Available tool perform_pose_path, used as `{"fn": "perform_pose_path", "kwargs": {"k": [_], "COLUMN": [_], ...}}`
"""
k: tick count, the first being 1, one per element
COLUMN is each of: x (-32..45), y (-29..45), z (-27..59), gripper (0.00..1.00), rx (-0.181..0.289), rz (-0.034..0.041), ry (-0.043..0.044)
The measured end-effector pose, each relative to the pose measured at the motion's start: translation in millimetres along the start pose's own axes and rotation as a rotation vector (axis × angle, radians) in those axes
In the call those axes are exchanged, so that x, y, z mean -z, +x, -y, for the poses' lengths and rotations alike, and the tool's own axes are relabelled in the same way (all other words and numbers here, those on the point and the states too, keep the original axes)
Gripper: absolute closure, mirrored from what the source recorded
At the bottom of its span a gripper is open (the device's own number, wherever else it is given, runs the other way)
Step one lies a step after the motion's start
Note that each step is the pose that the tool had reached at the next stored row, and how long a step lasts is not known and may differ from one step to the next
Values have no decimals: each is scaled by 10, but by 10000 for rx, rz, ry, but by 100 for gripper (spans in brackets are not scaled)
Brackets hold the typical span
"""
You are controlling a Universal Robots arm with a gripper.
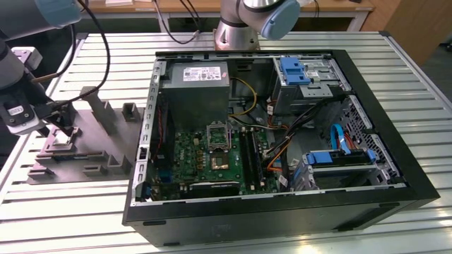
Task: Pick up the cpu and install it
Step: 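Pick up the cpu and move it towards the insertion slot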
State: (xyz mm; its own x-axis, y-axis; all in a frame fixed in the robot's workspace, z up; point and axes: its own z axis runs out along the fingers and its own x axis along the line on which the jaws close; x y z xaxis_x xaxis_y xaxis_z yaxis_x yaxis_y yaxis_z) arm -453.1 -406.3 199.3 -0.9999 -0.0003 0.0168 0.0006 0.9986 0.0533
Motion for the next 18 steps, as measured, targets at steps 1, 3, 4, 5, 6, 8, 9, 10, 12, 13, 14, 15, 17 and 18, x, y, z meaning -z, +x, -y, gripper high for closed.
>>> {"fn": "perform_pose_path", "kwargs": {"k": [1, 3, 4, 5, 6, 8, 9, 10, 12, 13, 14, 15, 17, 18], "x": [-11, -32, -44, -52, -59, -69, -71, -74, -82, -86, -89, -92, -101, -106], "y": [-2, -4, -4, -5, -5, -5, -5, -5, -5, -6, -6, -6, -6, -6], "z": [1, 3, 3, 4, 5, 5, 5, 5, 6, 6, 6, 6, 7, 7], "gripper": [44, 44, 44, 44, 44, 44, 44, 44, 44, 44, 44, 44, 44, 44], "rx": [-2, -6, -8, -11, -13, -18, -21, -23, -25, -25, -25, -25, -25, -25], "rz": [0, 0, 0, 0, -1, -1, -1, -1, 1, 2, 1, 1, 1, 1], "ry": [0, 0, 0, 0, 1, 1, 1, 1, 0, 0, -1, -3, -7, -7]}}
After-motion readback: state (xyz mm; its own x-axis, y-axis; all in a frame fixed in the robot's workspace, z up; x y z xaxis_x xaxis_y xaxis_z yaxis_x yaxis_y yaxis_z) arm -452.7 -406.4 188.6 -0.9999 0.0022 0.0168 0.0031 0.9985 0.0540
